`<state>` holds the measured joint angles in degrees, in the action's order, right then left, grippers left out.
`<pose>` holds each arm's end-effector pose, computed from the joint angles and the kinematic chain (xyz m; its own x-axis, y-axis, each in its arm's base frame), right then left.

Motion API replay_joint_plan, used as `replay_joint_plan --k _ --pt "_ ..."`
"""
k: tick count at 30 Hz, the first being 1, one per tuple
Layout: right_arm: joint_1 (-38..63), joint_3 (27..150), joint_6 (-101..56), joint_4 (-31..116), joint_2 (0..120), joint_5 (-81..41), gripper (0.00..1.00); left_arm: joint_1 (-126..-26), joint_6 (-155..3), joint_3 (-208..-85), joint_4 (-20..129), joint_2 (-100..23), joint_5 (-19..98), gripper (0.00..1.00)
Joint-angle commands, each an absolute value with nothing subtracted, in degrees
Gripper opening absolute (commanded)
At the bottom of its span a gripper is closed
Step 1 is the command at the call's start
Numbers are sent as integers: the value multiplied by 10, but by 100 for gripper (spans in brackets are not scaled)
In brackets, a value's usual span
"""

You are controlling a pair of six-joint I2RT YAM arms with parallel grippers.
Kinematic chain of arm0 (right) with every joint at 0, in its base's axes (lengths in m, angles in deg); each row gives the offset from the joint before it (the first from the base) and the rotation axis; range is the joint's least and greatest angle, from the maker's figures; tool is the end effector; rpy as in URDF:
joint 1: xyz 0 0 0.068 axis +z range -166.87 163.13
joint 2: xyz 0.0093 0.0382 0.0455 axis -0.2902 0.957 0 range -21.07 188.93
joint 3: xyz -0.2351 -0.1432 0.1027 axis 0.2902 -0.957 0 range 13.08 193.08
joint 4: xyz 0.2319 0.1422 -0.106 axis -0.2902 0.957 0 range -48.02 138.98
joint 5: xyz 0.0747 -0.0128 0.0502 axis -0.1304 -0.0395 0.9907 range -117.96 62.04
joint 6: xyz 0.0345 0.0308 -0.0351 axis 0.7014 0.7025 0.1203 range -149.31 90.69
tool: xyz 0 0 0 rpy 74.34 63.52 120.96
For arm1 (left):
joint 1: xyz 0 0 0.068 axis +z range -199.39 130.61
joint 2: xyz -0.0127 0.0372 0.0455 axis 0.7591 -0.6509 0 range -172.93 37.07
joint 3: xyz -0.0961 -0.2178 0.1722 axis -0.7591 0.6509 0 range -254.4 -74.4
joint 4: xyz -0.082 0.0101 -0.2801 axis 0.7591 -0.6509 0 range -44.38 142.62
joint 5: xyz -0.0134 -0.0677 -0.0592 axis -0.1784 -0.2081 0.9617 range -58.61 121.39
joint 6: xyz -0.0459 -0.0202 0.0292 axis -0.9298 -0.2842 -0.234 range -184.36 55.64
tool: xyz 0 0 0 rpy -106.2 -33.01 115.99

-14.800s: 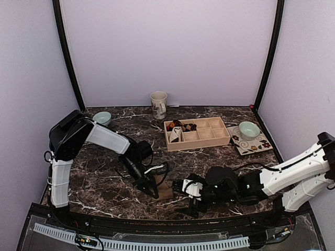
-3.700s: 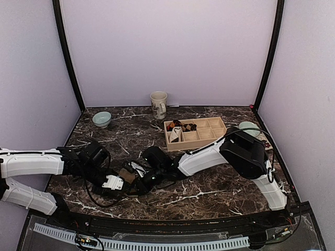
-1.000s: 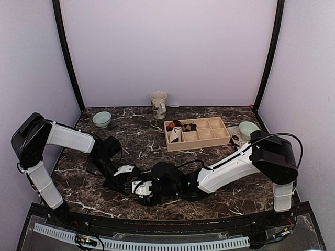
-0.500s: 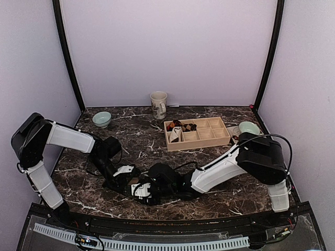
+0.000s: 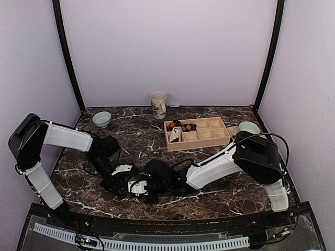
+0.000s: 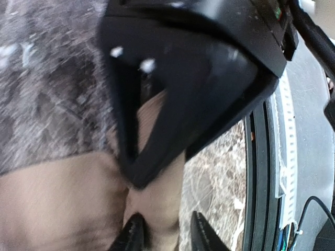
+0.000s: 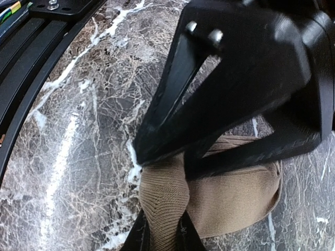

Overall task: Roll the socks
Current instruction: Roll the sock at the center of the board.

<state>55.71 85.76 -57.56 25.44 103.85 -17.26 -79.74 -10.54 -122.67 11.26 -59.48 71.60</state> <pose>0.1407 0.4737 0.0982 0.3112 -0.5616 -0.7666 -0.9483 -0.1310 -0.2889 0.2303 -0.1660 0.1243 -0.1950 0.8286 -0.5248 0.9264 -0.0201 -0.3760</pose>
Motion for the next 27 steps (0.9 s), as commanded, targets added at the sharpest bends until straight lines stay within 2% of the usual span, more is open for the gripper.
replay_joint_plan --k 1,10,17,27 --pt "558 832 -543 302 1046 -164 5 -748 -123 -1246 61 -564 657 37" --pt "572 773 -471 331 1016 -176 3 -676 -210 -1278 118 -572 649 36" --pt "585 746 -455 370 983 -197 2 -735 -233 -1286 157 -605 636 34" --pt "595 833 -469 463 1009 -223 2 -773 -241 -1300 177 -659 598 31"
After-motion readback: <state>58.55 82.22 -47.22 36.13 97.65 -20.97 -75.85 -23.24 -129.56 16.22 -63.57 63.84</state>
